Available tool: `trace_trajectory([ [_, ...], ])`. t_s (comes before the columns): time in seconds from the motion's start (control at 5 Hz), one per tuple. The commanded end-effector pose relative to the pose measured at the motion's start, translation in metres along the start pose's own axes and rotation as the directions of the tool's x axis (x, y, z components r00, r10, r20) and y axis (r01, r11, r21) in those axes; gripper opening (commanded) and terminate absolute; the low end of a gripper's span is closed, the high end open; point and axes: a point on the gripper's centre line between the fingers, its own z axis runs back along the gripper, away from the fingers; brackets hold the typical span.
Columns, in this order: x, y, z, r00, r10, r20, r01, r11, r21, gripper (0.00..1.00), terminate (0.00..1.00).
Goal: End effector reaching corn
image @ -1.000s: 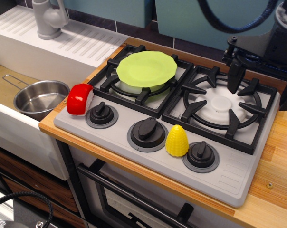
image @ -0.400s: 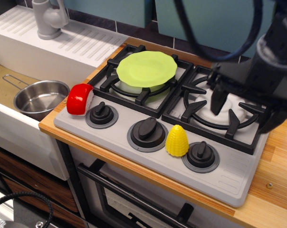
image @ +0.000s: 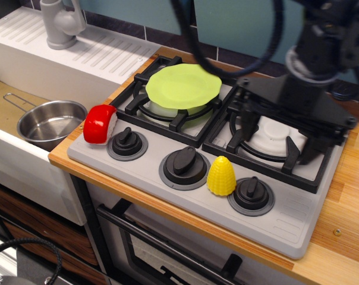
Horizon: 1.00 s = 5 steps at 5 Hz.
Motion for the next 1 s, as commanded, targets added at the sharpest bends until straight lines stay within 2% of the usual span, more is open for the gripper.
trace_trajectory([
  [0.0, 0.018, 0.024, 0.004, 0.996, -0.038, 0.083, 0.039, 0.999, -0.015, 1.00, 0.00],
  [0.4, 0.023, 0.043, 0.004, 0.993, -0.073, 0.096, 0.071, 0.997, 0.018, 1.00, 0.00],
  [0.8, 0.022, 0.040, -0.010, 0.990, -0.065, 0.125, 0.063, 0.998, 0.017, 1.00, 0.00],
])
